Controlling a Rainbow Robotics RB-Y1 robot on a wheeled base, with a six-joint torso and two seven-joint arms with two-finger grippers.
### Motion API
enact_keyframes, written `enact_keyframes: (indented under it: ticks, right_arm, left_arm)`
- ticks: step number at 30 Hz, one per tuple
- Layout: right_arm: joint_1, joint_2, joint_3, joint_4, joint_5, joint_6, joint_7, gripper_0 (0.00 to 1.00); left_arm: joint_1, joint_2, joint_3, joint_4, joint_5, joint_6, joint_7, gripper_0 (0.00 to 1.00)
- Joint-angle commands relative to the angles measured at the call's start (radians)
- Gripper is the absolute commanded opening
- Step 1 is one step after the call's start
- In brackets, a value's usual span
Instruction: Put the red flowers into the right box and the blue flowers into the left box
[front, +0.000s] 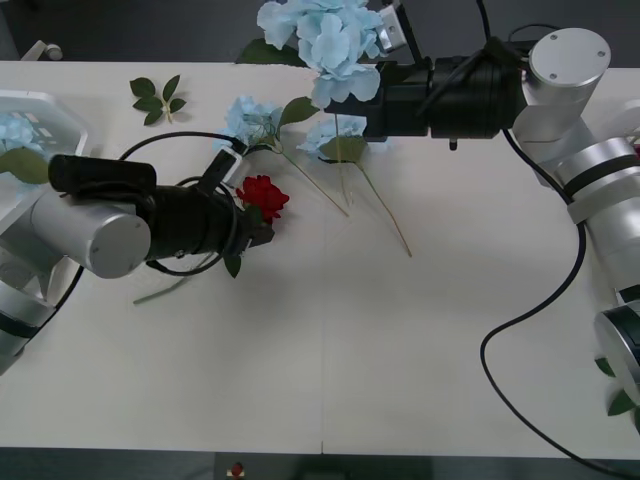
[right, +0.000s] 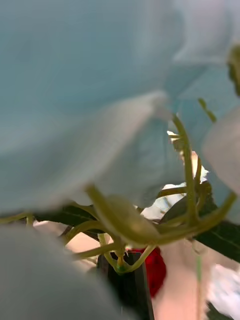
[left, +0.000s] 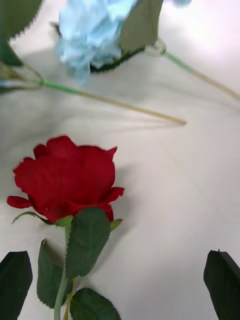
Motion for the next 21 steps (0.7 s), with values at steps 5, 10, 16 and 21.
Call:
enact_keyframes:
  ticks: [5, 10, 16, 21]
  right_arm:
    - [-0.017, 0.078, -0.028, -0.014, -0.029, 0.000, 0.028, 0.00]
    - [-0.017, 0.125, -0.033, -0.014, -0.051, -0.020, 0.016, 0.00]
    - [-0.017, 0.161, -0.033, -0.013, -0.105, -0.032, 0.013, 0.00]
    - [-0.017, 0.174, -0.033, -0.014, -0.114, -0.009, 0.013, 0.00]
  left_arm:
    - [0.198, 0.086, 0.219, -0.191, 0.426, 0.005, -0.166, 1.00]
    - [0.286, 0.038, 0.282, -0.165, 0.726, 0.005, -0.410, 1.00]
    - [0.292, -0.072, 0.278, -0.152, 0.854, 0.005, -0.586, 1.00]
    - [0.251, -0.182, 0.278, -0.106, 0.825, -0.002, -0.615, 1.00]
